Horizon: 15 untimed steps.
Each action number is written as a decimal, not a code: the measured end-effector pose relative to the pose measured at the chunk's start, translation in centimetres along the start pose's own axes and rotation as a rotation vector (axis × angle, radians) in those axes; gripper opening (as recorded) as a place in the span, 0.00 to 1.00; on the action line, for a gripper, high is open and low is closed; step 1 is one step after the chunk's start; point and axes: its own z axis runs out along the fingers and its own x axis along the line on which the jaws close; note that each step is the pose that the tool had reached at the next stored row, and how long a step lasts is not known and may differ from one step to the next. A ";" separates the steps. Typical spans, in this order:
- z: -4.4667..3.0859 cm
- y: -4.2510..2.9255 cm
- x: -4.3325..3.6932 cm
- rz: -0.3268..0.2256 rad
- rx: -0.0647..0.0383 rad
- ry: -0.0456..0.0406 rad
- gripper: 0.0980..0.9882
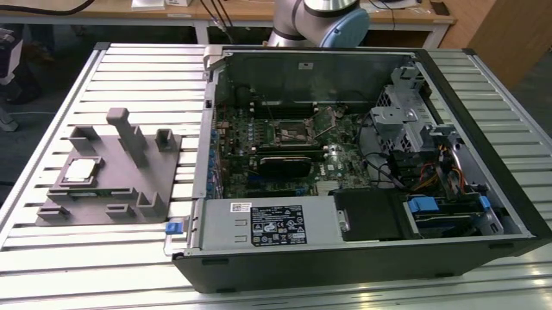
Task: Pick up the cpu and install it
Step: 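Pick up the cpu and move it towards the insertion slot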
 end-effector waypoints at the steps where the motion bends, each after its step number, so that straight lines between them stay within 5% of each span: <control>1: 0.03 0.00 0.00 0.000 0.000 0.0000 0.01; 11: 0.67 -0.03 0.01 0.000 0.000 0.0003 0.02; 15: 0.86 -0.04 0.02 0.000 0.000 0.0005 0.15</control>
